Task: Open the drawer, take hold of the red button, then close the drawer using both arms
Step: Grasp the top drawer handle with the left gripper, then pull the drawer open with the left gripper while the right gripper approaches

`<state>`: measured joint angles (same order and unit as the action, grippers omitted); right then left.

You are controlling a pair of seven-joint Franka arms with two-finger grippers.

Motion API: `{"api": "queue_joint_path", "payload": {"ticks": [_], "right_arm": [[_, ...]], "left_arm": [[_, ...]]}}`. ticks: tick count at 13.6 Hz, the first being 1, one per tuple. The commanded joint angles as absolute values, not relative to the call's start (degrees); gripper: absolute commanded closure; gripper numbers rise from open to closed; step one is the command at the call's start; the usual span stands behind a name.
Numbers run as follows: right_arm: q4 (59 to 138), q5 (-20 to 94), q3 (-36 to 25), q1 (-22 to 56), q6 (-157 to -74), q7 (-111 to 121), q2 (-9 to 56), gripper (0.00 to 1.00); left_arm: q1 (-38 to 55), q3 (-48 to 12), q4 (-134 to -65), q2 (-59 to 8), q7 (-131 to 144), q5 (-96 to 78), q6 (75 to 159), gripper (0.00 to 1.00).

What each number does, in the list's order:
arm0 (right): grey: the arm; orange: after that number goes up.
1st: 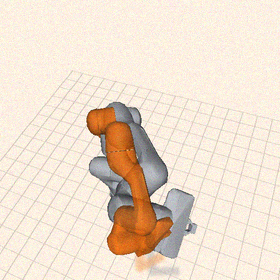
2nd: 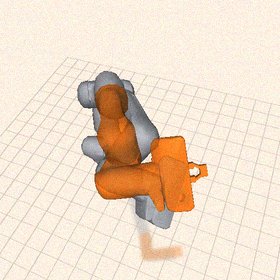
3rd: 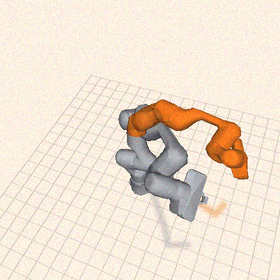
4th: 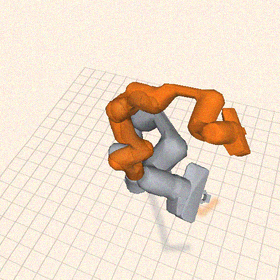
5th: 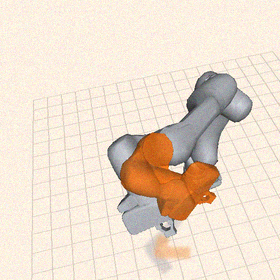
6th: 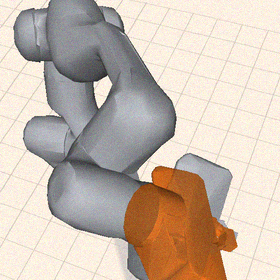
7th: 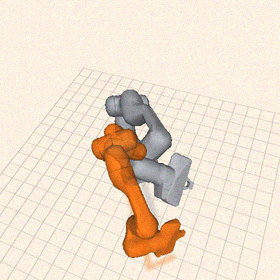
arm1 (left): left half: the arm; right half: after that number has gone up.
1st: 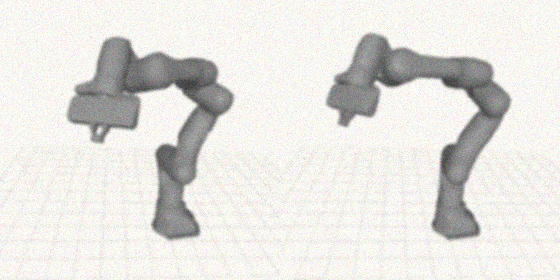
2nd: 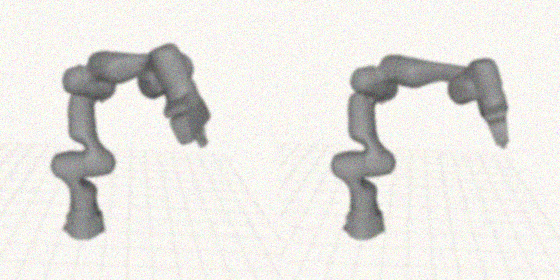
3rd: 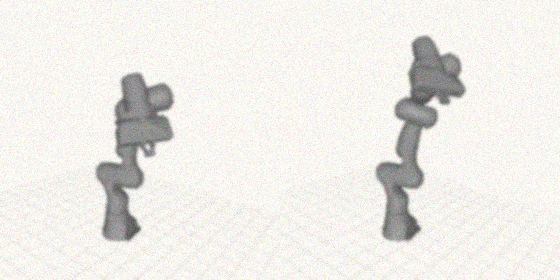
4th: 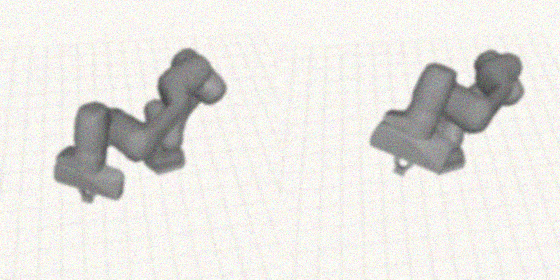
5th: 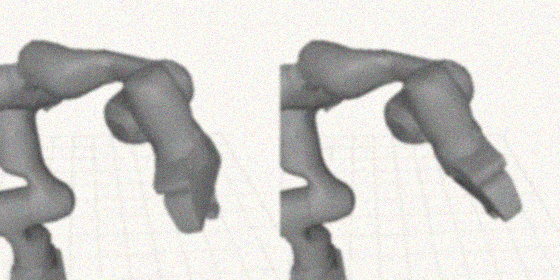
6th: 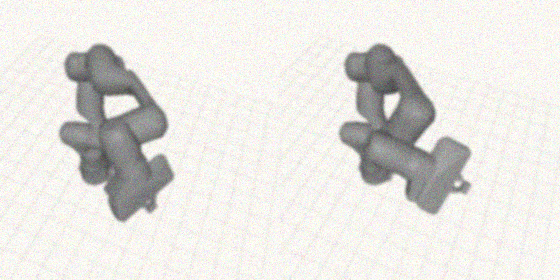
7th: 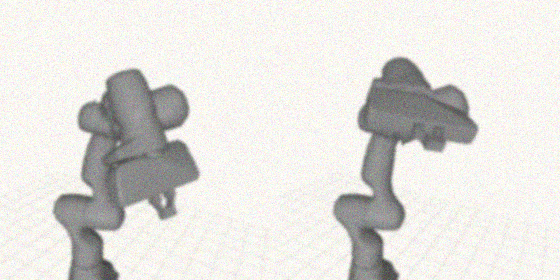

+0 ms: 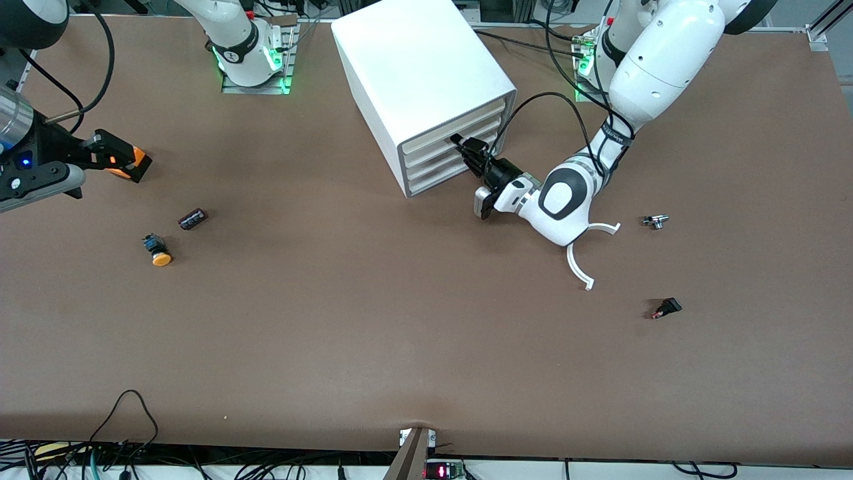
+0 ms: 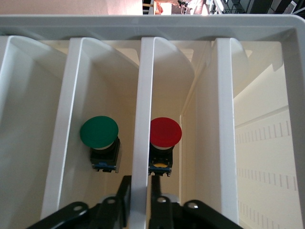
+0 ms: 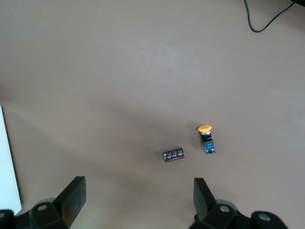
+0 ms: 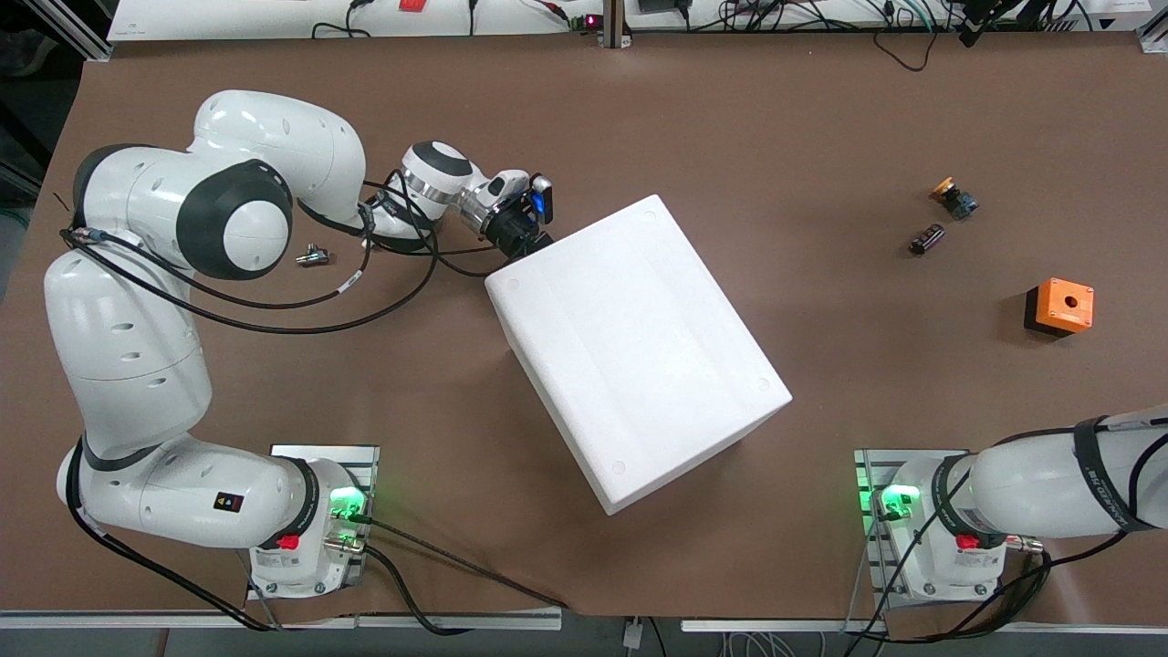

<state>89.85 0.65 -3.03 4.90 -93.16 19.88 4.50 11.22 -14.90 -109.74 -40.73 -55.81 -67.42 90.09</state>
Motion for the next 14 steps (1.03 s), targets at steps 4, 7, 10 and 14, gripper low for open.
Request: {"api": "queue_joint_path", "payload": {"ticks": [4,7,10,14], "right_arm": [[88.33,0.88,-2.46,4.66,-92.90,19.25,5.01,0.00],[88.24,2.27,-2.29,4.75,-93.16,20.03,5.27,0.00],[88.24,4.30,-2.20,4.83,-94.83,20.13,6.50,0.00],[88.24,4.31,-2.11,4.83,-95.10,20.21,9.04,0.00]], "left_arm": [[11.69,-14.33,-110.92,-39.37,-57.04,-69.26,90.53,0.94],[11.34,-13.80,-110.13,-39.29,-56.43,-69.08,90.53,0.95],[10.29,-13.36,-109.25,-39.29,-55.99,-68.64,90.44,0.96],[8.27,-12.48,-108.11,-39.37,-55.63,-68.47,90.53,0.96]]}}
